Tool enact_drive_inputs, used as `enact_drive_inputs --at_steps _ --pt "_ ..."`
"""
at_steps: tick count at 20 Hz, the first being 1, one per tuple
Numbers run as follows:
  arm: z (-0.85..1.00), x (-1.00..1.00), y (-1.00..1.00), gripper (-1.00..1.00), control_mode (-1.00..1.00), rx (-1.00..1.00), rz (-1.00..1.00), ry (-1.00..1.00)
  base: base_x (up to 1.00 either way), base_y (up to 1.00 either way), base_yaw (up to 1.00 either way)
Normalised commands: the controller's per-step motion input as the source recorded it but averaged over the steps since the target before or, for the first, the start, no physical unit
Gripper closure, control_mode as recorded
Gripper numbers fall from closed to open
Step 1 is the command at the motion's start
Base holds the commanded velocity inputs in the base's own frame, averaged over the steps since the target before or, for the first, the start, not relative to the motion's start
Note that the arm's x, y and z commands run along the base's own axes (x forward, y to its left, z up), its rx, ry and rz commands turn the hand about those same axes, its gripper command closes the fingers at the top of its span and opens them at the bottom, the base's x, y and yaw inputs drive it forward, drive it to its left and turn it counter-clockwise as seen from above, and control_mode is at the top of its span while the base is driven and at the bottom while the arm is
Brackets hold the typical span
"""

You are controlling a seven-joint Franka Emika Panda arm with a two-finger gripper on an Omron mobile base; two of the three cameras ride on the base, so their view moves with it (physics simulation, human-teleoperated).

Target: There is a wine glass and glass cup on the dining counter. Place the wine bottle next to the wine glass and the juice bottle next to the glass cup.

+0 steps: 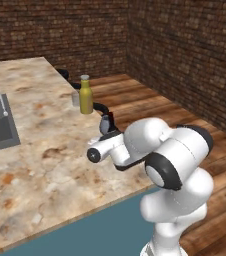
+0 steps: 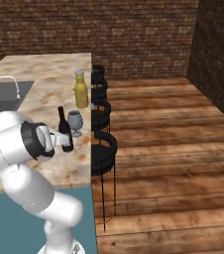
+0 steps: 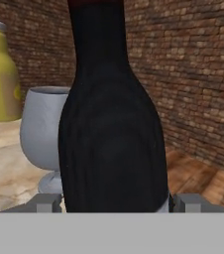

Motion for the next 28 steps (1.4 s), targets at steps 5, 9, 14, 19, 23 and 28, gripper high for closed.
enact_drive_inputs --at_steps 5,9,14,19,23,28 --pt "-0.27 0.0 -0.01 1.0 -1.0 0.06 0.0 -0.08 0.0 0.0 0.0" --pt "-0.27 -0.01 -0.09 1.0 -1.0 0.1 0.0 -0.11 0.0 0.0 0.0" --pt "-0.33 -0.07 -0.09 1.0 -1.0 0.12 0.0 -0.17 0.0 0.0 0.0" --pt "-0.37 -0.11 -0.08 1.0 -1.0 0.11 0.0 -0.2 0.0 0.0 0.0" --pt "-0.43 -0.15 -0.08 1.0 -1.0 0.1 0.0 -0.18 0.0 0.0 0.0" --pt "-0.48 -0.18 -0.09 1.0 -1.0 0.12 0.0 -0.14 0.0 0.0 0.0"
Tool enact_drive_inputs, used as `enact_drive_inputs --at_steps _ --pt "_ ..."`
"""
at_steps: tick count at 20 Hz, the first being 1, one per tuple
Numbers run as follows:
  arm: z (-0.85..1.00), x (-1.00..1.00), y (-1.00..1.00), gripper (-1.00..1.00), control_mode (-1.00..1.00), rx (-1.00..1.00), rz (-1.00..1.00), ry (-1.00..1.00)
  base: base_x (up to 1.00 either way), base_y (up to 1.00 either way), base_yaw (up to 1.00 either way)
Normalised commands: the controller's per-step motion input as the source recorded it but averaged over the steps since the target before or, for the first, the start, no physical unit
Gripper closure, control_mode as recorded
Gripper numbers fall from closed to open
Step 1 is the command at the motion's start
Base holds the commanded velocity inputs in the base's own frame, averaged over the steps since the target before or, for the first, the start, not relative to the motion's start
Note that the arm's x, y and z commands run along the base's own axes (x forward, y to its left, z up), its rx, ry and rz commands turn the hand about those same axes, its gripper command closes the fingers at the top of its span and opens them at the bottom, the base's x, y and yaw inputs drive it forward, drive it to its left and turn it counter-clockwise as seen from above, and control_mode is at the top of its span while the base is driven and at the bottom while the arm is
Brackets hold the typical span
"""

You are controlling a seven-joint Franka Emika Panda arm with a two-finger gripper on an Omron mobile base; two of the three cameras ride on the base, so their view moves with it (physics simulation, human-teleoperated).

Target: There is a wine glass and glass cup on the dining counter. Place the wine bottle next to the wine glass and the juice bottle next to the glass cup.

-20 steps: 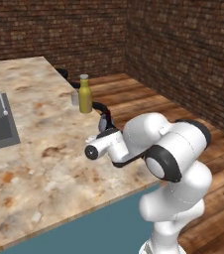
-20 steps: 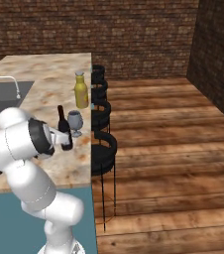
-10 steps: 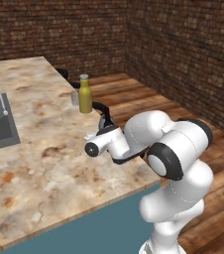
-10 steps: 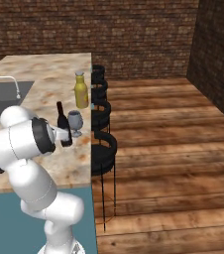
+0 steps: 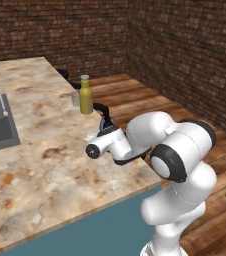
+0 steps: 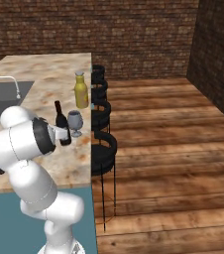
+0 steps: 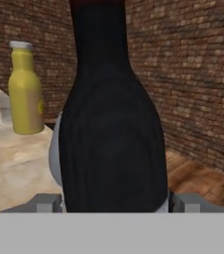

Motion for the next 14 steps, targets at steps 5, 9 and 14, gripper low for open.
enact_drive_inputs --at_steps 5,9,14 --pt "-0.51 -0.15 -0.13 1.0 -1.0 0.14 0.0 -0.1 0.0 0.0 0.0" --pt "-0.54 -0.12 -0.21 1.0 -1.0 0.17 0.0 -0.08 0.0 0.0 0.0" --pt "-0.58 -0.08 -0.26 1.0 -1.0 0.1 0.0 -0.14 0.0 0.0 0.0"
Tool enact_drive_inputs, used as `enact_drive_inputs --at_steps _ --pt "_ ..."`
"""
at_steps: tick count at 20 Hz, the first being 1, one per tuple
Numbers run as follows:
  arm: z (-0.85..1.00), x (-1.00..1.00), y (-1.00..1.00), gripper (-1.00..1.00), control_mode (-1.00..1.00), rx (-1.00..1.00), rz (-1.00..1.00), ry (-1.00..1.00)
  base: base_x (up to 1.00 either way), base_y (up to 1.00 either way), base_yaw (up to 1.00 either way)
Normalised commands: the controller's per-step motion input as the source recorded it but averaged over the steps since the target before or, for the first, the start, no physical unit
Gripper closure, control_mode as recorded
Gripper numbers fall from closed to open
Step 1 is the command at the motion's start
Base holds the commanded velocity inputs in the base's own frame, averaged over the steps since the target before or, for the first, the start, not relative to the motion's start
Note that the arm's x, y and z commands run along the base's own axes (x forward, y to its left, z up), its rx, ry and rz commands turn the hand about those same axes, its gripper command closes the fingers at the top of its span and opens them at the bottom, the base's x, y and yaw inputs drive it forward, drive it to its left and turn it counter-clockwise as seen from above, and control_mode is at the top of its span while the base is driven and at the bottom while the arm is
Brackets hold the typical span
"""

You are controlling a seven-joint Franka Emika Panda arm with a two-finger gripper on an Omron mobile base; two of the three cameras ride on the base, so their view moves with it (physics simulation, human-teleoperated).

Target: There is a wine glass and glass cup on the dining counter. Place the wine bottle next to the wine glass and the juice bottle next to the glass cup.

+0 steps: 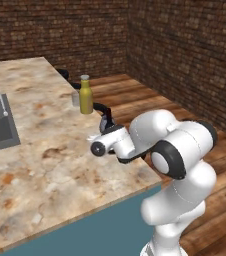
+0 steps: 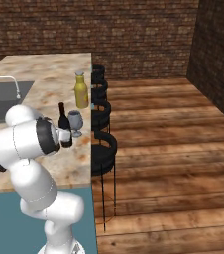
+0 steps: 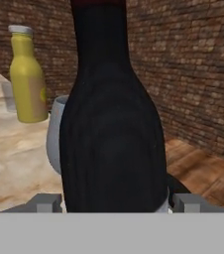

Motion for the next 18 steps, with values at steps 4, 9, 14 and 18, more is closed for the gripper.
enact_drive_inputs --at_steps 4,9,14,18 --pt "-0.61 -0.04 -0.24 1.0 -1.0 0.06 0.0 -0.18 0.0 0.0 0.0" --pt "-0.62 -0.1 -0.05 1.0 -1.0 0.02 0.0 -0.18 0.0 0.0 0.0" --pt "-0.66 -0.16 -0.03 1.0 -1.0 0.07 0.0 -0.15 0.0 0.0 0.0" --pt "-0.69 -0.19 -0.04 1.0 -1.0 0.11 0.0 -0.13 0.0 0.0 0.0"
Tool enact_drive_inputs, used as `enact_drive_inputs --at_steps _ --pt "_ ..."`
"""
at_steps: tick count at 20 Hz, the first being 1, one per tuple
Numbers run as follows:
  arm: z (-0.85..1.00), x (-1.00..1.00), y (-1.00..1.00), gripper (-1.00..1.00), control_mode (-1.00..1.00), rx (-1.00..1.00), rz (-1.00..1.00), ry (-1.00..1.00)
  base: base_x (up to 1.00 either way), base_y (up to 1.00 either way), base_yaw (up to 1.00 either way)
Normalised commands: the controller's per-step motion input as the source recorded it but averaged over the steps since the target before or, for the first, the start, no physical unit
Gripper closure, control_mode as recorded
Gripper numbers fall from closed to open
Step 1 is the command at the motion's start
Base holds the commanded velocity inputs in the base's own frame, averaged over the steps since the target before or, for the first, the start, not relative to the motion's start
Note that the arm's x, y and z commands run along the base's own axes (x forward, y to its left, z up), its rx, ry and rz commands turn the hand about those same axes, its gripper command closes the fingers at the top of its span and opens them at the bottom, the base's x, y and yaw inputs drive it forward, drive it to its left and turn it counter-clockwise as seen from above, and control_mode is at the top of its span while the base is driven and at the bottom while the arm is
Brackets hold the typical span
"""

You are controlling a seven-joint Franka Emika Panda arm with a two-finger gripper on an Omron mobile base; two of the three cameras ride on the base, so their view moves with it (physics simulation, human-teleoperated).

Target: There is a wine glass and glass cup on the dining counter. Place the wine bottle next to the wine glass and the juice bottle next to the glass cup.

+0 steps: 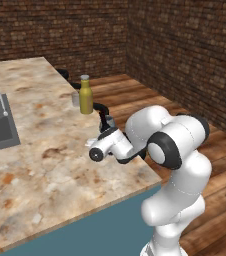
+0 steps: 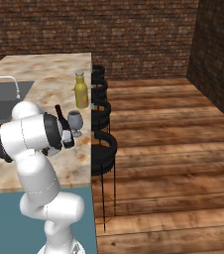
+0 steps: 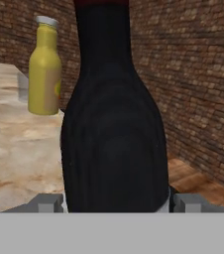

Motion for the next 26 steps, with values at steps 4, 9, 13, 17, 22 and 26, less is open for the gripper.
enact_drive_inputs --at_steps 4,9,13,17,22,26 --pt "-0.67 -0.21 -0.07 1.0 -1.0 0.12 0.0 -0.15 0.0 0.0 0.0" --pt "-0.65 -0.23 -0.1 1.0 -1.0 0.16 0.0 -0.16 0.0 0.0 0.0" --pt "-0.65 -0.25 -0.11 1.0 -1.0 0.24 0.0 -0.14 0.0 0.0 0.0" --pt "-0.66 -0.28 -0.11 1.0 -1.0 0.28 0.0 -0.15 0.0 0.0 0.0" --pt "-0.67 -0.26 -0.08 -1.0 -1.0 0.29 0.0 -0.13 0.0 0.0 0.0" --pt "-0.66 -0.3 -0.07 -1.0 -1.0 0.27 0.0 -0.14 0.0 0.0 0.0"
